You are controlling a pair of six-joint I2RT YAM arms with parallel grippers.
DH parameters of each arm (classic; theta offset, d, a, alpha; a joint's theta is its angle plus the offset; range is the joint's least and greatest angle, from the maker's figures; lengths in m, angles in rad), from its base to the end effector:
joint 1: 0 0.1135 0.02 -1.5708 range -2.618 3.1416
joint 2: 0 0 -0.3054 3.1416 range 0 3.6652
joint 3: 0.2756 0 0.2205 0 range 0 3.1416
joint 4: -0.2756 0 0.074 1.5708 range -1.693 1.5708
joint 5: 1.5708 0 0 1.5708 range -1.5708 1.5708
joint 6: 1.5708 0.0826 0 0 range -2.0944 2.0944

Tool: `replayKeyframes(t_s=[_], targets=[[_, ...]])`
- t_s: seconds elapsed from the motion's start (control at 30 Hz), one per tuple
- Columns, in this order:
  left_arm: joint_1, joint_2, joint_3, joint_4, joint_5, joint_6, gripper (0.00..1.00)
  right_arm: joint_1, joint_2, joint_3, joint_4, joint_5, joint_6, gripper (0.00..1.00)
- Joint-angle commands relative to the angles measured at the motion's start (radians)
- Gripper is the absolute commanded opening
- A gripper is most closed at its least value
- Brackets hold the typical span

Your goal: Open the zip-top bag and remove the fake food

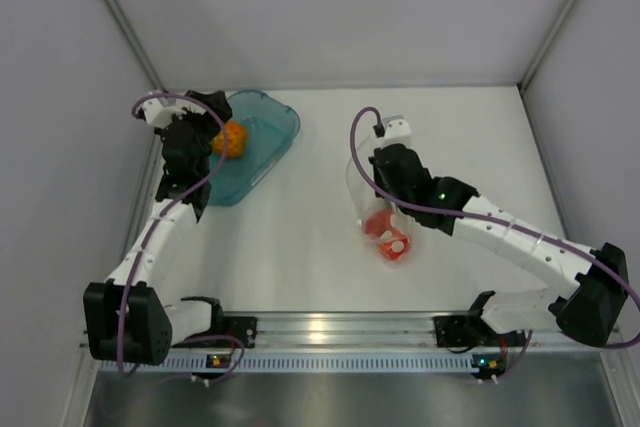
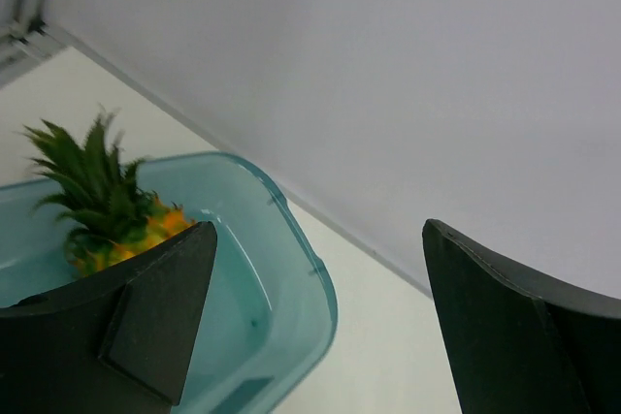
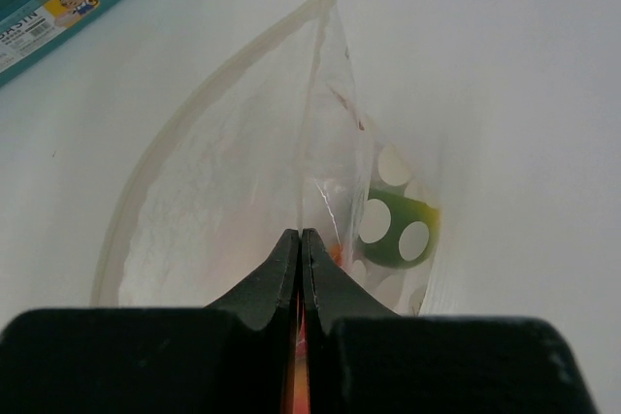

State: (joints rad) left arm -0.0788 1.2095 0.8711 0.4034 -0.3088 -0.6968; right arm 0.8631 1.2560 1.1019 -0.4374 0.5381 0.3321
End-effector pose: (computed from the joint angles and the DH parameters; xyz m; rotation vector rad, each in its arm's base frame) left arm 0.2856 0.0026 0.3953 -0.6939 1.3539 -0.3894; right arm 0.2042 0.1736 0.3498 -0.2474 2.0586 0.1475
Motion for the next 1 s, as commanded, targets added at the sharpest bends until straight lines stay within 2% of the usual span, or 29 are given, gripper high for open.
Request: replayKeyframes(t_s=[0.0, 0.1, 0.2, 0.23, 0.3, 0.53, 0.77, 0.9, 0.97], targets=[[-0.029, -0.064, 0.025, -0.115, 0.199, -0.032, 0.92, -0.012, 0.002, 0.055, 0.029, -0.030, -0.001, 0.00], [-0.094, -0.097, 0.039, -0.196, 0.218, -0.036, 0.89, -0.007, -0.001, 0.052, 0.029, -0.029, 0.010, 0.00], [-0.206, -0.111, 0.057, -0.239, 0.237, -0.033, 0.85, -0.003, 0.000, 0.056, 0.026, -0.033, 0.018, 0.00], [-0.238, -0.105, 0.072, -0.248, 0.253, -0.032, 0.77, 0.004, 0.003, 0.062, 0.022, -0.035, 0.018, 0.00], [-0.359, -0.093, 0.101, -0.285, 0.254, -0.035, 0.67, 0.013, 0.003, 0.073, 0.005, -0.030, 0.027, 0.00], [-0.574, -0.033, 0.153, -0.284, 0.241, -0.092, 0.40, 0.028, -0.018, 0.078, 0.008, -0.061, 0.045, 0.00], [-0.688, 0.084, 0.203, -0.255, 0.289, -0.165, 0.22, 0.039, -0.050, 0.059, 0.035, -0.063, 0.076, 0.00], [-0.765, 0.136, 0.203, -0.239, 0.267, -0.171, 0.08, 0.043, -0.067, 0.053, 0.043, -0.047, 0.084, 0.00], [-0.792, 0.147, 0.190, -0.239, 0.255, -0.181, 0.05, 0.043, -0.075, 0.052, 0.045, -0.033, 0.093, 0.00]])
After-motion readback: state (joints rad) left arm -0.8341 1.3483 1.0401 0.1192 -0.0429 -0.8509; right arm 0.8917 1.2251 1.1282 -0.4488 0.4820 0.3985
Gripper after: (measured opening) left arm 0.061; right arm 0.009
